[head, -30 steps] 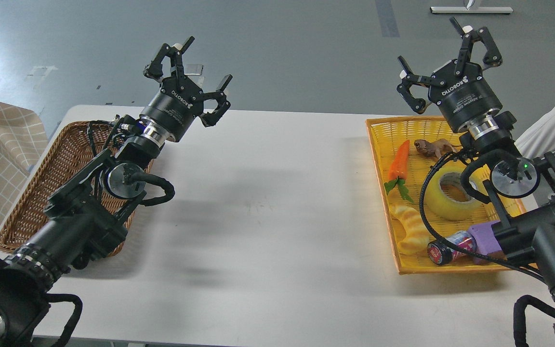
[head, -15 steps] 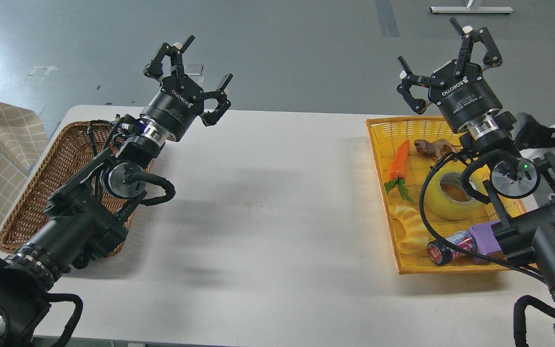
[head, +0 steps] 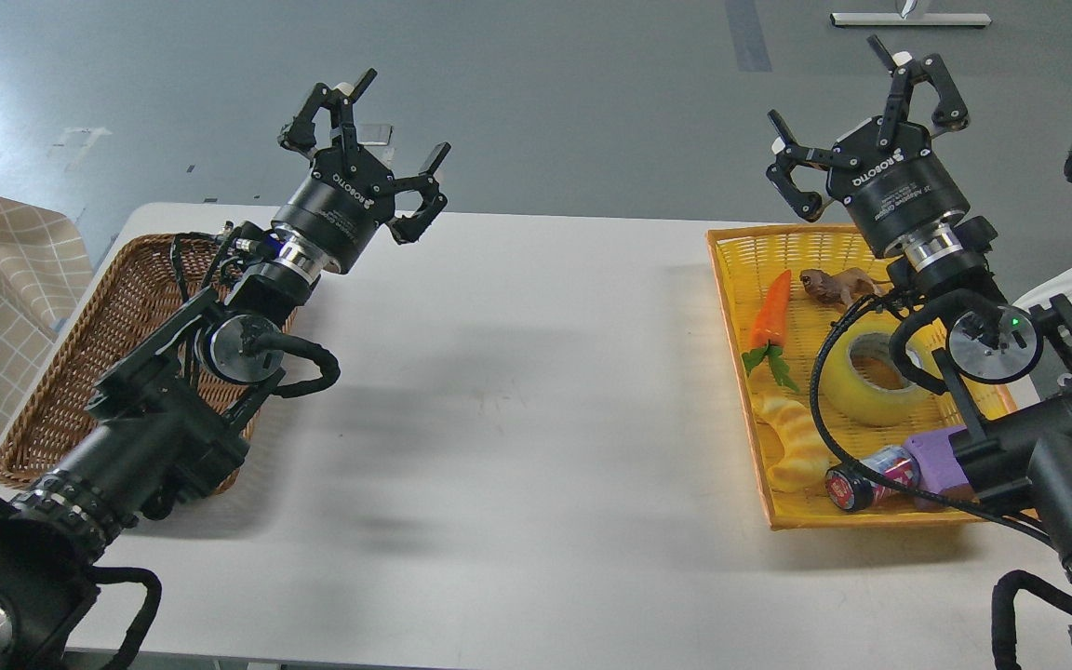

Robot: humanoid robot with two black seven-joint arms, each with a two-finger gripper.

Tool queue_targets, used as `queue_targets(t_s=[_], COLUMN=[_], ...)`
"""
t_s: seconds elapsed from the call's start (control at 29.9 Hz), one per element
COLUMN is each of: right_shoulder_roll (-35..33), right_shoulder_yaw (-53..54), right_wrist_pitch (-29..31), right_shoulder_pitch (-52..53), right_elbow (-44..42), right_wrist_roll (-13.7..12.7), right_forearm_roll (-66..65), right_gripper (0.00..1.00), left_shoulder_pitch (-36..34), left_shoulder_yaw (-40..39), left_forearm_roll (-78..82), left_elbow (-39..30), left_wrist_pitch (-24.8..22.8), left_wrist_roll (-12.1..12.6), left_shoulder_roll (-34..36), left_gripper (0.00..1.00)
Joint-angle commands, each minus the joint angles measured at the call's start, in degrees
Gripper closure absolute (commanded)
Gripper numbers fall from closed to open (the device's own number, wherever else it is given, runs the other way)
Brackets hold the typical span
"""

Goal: Place and transfer tape with both arms

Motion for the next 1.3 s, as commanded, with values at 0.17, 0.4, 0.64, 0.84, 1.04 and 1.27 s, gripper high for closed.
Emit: queue_targets(t_s=[0.17,0.4,0.64,0.84,1.04,1.27], right_shoulder_roll=[-0.6,-1.0,-1.7,-4.7,-10.5,-17.8], right_shoulder_yaw=[-0.4,-3.3,-4.3,-7.5,-13.7,-22.1], right_wrist_pitch=[0.0,0.0,0.0,0.0,0.0,0.0], right_shoulder_pitch=[0.5,1.5,1.5,1.6,3.3,7.4], right_elbow=[0.3,0.3,0.4,0.7,1.9,3.8], right_wrist_roll=[0.0,0.2,0.1,0.2,0.0,0.0], right_forearm_roll=[-0.2,-0.4,-1.7,-3.9,-8.2,-9.9], right_gripper=[0.00,0.00,0.00,0.00,0.00,0.00], left_shoulder_pitch=[-0.3,-0.2,-0.3,-0.1,-0.2,-0.3], left_shoulder_yaw=[0.1,0.0,0.1,0.0,-0.1,-0.1], left_forearm_roll=[0.0,0.0,0.0,0.0,0.0,0.0], left_elbow=[0.0,-0.1,-0.2,-0.2,-0.2,-0.2], left_wrist_pitch=[0.0,0.0,0.0,0.0,0.0,0.0], left_wrist_roll=[0.0,0.1,0.1,0.0,0.0,0.0], left_shoulder_roll=[0.2,-0.1,0.1,0.0,0.3,0.2], left_gripper=[0.02,0.02,0.02,0.02,0.02,0.02])
